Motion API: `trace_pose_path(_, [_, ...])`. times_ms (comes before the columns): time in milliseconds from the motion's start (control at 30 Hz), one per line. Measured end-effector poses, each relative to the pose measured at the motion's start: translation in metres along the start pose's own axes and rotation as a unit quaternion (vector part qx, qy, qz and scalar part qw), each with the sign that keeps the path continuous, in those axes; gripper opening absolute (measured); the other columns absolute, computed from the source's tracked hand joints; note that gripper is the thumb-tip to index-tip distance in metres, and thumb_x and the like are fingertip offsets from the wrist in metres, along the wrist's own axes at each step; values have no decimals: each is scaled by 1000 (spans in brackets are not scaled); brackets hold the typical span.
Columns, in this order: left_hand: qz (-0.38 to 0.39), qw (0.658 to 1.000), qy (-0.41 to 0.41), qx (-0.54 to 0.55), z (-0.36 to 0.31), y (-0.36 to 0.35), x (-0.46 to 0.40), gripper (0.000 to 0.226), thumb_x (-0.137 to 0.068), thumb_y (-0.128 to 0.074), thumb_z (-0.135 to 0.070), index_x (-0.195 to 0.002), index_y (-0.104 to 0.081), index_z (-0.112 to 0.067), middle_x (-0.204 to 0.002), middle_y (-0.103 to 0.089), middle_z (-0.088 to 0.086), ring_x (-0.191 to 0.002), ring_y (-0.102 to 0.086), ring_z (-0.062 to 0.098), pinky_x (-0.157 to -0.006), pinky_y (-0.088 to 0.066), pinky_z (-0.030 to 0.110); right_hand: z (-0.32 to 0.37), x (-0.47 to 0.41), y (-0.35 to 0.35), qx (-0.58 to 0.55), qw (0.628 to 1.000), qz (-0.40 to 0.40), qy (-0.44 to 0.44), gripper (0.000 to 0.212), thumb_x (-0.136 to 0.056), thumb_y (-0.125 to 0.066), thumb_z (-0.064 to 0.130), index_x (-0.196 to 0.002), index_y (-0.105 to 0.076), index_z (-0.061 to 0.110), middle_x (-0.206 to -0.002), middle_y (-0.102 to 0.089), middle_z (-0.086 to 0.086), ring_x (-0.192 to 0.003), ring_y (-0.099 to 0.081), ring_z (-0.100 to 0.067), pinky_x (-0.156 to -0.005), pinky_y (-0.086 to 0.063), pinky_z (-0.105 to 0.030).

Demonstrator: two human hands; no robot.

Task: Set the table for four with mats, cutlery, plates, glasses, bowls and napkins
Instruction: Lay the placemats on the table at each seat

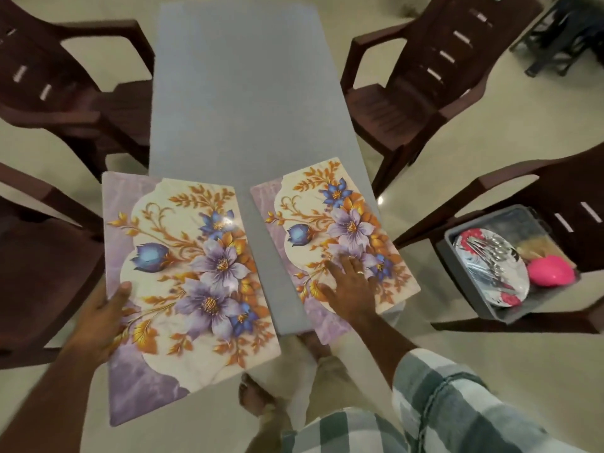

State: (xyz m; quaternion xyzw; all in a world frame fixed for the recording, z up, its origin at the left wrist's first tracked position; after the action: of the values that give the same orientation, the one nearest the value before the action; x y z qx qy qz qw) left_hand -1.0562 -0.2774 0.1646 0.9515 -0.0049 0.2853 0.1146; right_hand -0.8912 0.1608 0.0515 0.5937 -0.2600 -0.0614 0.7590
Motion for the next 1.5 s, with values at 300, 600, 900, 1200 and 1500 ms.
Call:
trace_pose_path(300, [63,998,2,-3,4,6,2,22,-99,-58,-36,-115,-67,-24,-114,-73,15,-101,-70,40,-93,-49,68,17,-14,19,-13,996,-9,-88,60,-95,-34,69,-149,-36,43,-162,-31,-3,-149,-27,-34,-104,-31,-71])
trace_pose_path(600, [60,998,18,21,6,-7,4,23,-99,-59,-37,-110,-67,-19,-116,-71,19,-103,-69,43,-96,-47,68,24,-1,7,-48,989,16,-136,67,-96,-41,68,-155,-19,46,-166,-11,-6,-152,-8,-36,-112,-20,-70])
trace_pose_path(900, [74,997,2,8,0,-10,-1,33,-98,-58,-38,-123,-63,-15,-115,-72,17,-103,-69,42,-97,-46,68,49,-17,8,-87,982,8,-165,68,-96,-42,67,-156,-17,46,-166,-9,-6,-152,-6,-38,-111,-20,-72])
trace_pose_path(1200, [68,997,-12,18,-7,-7,-5,30,-97,-59,-37,-120,-65,-21,-118,-72,15,-102,-70,40,-88,-54,61,59,-39,14,-92,983,-4,-158,69,-92,-48,69,-153,-23,47,-163,-13,-7,-150,-12,-40,-108,-23,-74])
trace_pose_path(1500, [81,997,0,13,-10,-15,-4,21,-96,-58,-40,-108,-66,-25,-106,-76,8,-98,-72,38,-86,-56,54,54,-45,17,-115,978,-14,-172,68,-88,-54,71,-147,-29,50,-160,-18,-3,-149,-16,-40,-105,-23,-76])
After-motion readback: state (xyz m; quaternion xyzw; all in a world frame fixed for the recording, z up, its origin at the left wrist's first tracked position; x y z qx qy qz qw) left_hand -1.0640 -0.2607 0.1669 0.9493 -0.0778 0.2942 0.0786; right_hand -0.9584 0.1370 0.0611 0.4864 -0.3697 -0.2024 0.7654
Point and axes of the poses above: each hand's wrist, its own x-axis away from the middle knuckle, its own y-axis out of the back of the hand, z = x × y, the point moved 7 cm from there along -x, towards the middle knuckle
